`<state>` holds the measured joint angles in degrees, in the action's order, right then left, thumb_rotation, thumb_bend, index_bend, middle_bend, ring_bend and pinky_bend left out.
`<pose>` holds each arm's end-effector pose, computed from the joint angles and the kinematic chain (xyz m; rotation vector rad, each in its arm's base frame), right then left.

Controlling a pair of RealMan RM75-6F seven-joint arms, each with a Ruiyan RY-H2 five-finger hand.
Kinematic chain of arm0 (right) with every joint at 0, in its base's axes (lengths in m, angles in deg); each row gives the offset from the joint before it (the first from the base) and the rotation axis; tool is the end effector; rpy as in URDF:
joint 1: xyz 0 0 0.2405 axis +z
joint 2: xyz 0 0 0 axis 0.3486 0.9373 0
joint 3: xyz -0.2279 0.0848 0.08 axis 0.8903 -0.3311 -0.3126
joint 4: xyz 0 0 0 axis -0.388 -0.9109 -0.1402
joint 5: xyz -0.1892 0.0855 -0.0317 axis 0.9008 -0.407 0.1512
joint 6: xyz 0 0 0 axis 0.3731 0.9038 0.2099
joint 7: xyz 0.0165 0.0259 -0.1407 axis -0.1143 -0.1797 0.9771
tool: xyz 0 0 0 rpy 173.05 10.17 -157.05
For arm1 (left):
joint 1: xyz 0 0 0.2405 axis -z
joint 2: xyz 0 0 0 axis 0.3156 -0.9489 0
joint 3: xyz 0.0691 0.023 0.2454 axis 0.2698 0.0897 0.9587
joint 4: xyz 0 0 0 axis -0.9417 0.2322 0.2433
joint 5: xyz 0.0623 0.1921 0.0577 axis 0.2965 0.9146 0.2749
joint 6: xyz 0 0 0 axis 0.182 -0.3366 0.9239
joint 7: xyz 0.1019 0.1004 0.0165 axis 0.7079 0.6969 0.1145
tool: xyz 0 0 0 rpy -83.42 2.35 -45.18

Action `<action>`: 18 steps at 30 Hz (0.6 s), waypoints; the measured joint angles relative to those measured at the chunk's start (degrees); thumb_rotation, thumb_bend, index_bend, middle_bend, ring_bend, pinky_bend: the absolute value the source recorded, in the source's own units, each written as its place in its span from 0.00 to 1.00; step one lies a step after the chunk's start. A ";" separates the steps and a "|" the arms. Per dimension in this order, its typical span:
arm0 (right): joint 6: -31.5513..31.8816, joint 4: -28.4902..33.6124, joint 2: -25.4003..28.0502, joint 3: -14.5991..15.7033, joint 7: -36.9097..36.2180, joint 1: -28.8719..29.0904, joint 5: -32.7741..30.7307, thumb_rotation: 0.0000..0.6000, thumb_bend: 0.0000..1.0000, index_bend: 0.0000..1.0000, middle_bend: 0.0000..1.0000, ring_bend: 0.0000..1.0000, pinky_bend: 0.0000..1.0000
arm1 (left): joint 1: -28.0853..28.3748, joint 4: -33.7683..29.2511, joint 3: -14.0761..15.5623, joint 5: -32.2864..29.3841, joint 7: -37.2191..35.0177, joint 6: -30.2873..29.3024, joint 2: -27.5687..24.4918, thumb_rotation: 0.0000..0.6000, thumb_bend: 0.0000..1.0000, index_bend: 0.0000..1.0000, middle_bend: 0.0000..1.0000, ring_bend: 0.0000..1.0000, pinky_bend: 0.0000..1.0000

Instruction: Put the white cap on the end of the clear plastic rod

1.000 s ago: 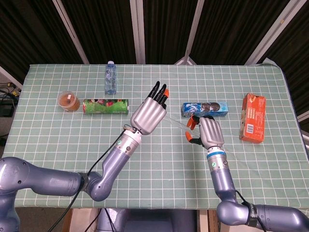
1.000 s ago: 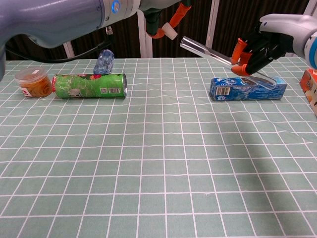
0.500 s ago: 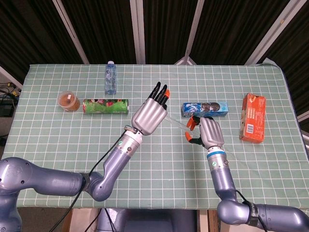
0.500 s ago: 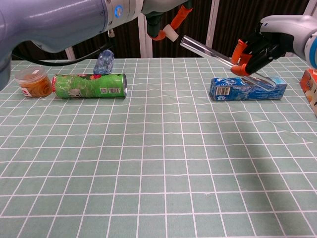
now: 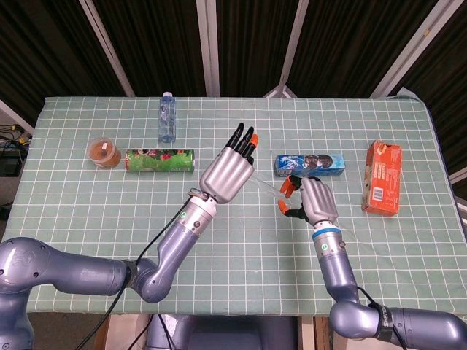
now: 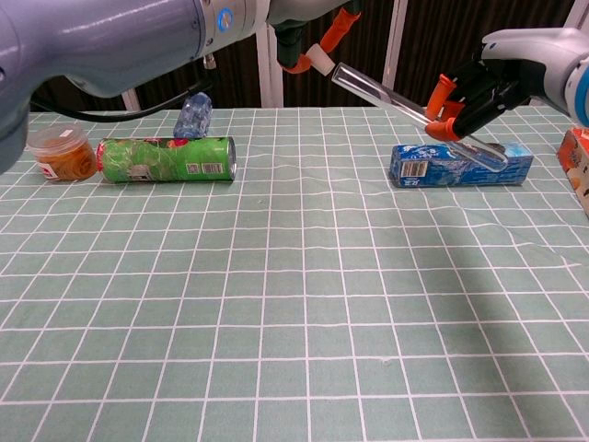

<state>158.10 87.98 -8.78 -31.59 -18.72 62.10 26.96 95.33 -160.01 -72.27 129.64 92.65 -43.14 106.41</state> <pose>-0.1023 -0.3238 0.0613 1.3331 -1.4175 1.0549 0.0688 0.3608 0.0055 -1.8635 0.0329 -0.7732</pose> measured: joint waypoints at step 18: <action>-0.48 0.44 0.72 -0.05 -1.62 0.43 -1.63 1.00 0.63 0.80 0.60 0.38 0.22 | 0.33 0.86 -0.39 0.59 -0.02 -0.32 1.71 1.00 0.53 0.60 0.11 0.00 0.00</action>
<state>157.62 88.42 -8.06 -31.64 -20.34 62.53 25.33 95.65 -159.15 -72.66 130.24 92.63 -43.46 108.12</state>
